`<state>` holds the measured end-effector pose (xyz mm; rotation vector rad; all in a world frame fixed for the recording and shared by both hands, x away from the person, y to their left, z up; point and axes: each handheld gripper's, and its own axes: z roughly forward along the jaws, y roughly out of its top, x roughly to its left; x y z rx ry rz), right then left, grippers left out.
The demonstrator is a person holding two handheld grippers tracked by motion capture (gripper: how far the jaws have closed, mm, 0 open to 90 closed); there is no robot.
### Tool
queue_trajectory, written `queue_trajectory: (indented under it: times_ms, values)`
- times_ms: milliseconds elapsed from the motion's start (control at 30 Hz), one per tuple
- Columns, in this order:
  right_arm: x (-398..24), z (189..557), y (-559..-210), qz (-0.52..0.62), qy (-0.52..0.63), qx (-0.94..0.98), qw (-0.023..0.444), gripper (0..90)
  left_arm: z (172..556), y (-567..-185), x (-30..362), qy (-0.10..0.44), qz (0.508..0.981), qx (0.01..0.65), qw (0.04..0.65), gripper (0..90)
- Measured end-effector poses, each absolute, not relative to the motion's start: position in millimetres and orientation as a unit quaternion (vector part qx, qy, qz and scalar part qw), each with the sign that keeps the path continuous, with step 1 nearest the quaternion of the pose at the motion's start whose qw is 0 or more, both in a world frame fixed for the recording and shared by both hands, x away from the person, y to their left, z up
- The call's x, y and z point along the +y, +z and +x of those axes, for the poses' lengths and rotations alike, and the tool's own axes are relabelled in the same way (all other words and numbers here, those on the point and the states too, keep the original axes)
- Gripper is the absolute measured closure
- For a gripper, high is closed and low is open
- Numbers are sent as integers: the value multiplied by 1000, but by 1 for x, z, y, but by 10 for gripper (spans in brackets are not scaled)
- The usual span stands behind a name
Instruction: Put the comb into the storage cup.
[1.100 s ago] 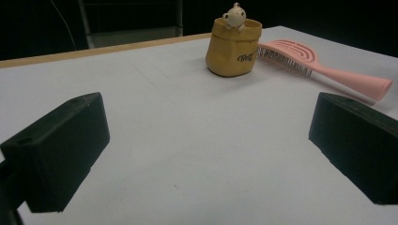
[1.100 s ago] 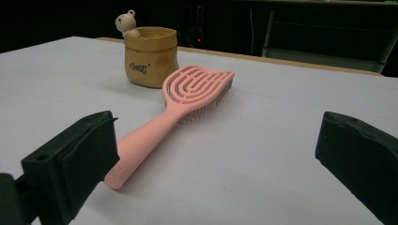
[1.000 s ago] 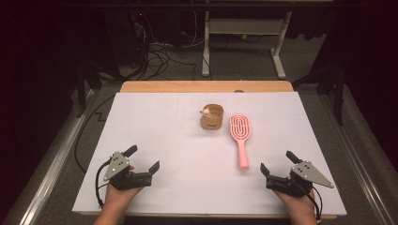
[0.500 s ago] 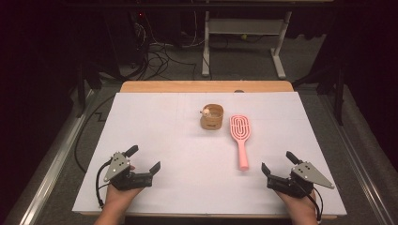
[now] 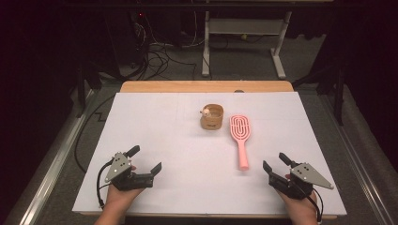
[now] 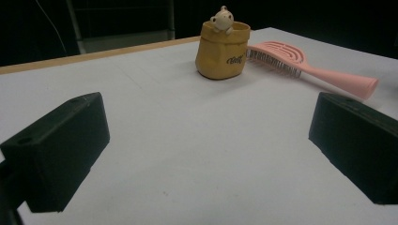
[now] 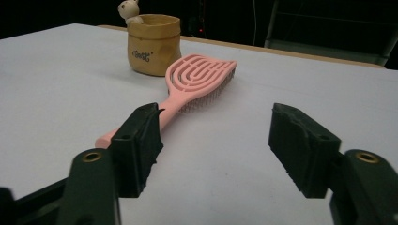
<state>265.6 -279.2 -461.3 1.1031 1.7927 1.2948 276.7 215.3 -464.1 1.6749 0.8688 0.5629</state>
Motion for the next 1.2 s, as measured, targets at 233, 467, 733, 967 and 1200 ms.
queue_trajectory:
  times_ms: [233, 467, 733, 967, 1200]
  values:
    - [-279, 263, -459, 419, 502, 687, 319, 644, 276, -464, 216, 238, 705, 368, 558, 0]
    - [-272, 263, -457, 416, 497, 694, 312, 900, 276, -464, 216, 237, 704, 367, 560, 0]
    - [-236, 263, -454, 400, 499, 715, 283, 900, 276, -463, 216, 236, 703, 366, 562, 0]
    - [-196, 268, -455, 372, 471, 758, 256, 900, 276, -464, 216, 236, 702, 366, 563, 0]
    - [-183, 277, -459, 377, 452, 770, 245, 900, 276, -465, 215, 236, 705, 366, 559, 0]
